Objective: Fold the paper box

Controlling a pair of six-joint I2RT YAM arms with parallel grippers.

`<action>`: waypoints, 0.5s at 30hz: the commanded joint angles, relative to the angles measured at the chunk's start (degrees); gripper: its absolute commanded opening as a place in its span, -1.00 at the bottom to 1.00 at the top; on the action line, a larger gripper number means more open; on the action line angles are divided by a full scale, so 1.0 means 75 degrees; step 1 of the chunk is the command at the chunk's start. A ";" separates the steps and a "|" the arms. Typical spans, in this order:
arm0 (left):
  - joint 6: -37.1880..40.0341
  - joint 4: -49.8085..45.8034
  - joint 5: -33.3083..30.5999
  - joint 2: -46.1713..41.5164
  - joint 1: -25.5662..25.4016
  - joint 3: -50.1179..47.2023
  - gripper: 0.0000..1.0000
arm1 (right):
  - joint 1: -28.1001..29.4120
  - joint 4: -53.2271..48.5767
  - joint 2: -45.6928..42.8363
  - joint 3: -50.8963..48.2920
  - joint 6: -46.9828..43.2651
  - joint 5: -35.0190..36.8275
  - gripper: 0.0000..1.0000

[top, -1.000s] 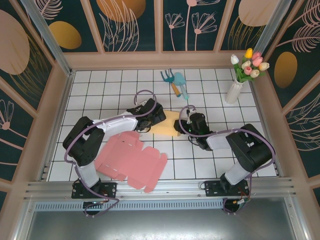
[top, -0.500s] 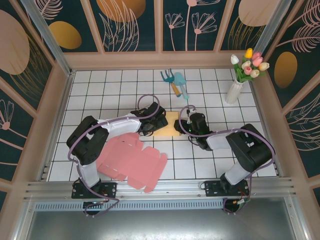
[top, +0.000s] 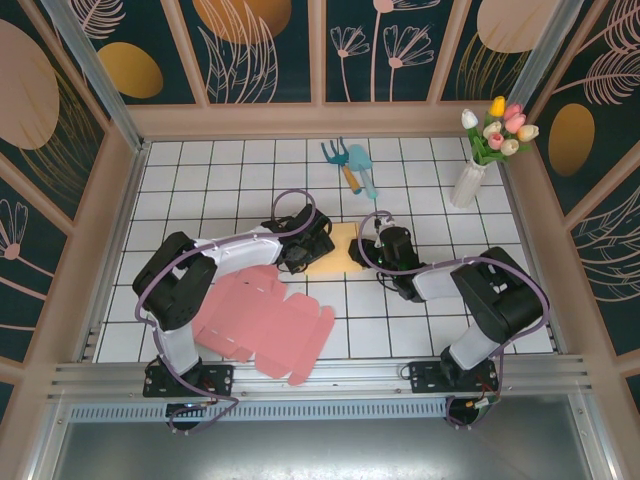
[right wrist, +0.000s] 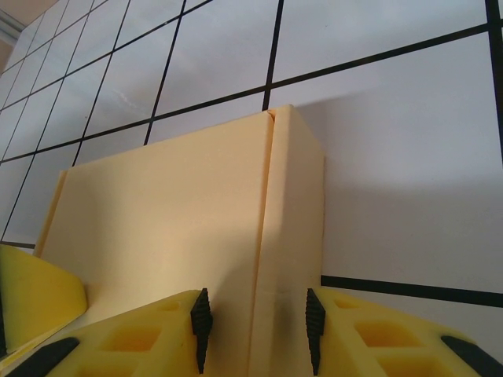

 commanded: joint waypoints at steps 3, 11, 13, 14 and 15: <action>-0.0768 -0.0371 0.0027 -0.0632 -0.0070 0.0130 0.63 | 0.0071 -0.0072 0.0226 -0.0217 0.0139 -0.0011 -0.18; -0.1110 -0.0355 -0.0247 -0.1363 -0.0090 -0.0345 0.77 | 0.0071 -0.0005 0.0265 -0.0235 0.0193 -0.0019 -0.18; -0.1105 -0.0411 -0.0315 -0.1291 -0.0096 -0.0316 0.81 | 0.0082 0.0002 0.0268 -0.0223 0.0199 -0.0022 -0.19; -0.1125 -0.0399 -0.0305 -0.1248 -0.0097 -0.0333 0.85 | 0.0077 -0.0001 0.0276 -0.0223 0.0208 -0.0013 -0.18; -0.1171 -0.0368 -0.0260 -0.1182 -0.0097 -0.0356 0.92 | 0.0085 -0.0013 0.0268 -0.0223 0.0210 -0.0010 -0.18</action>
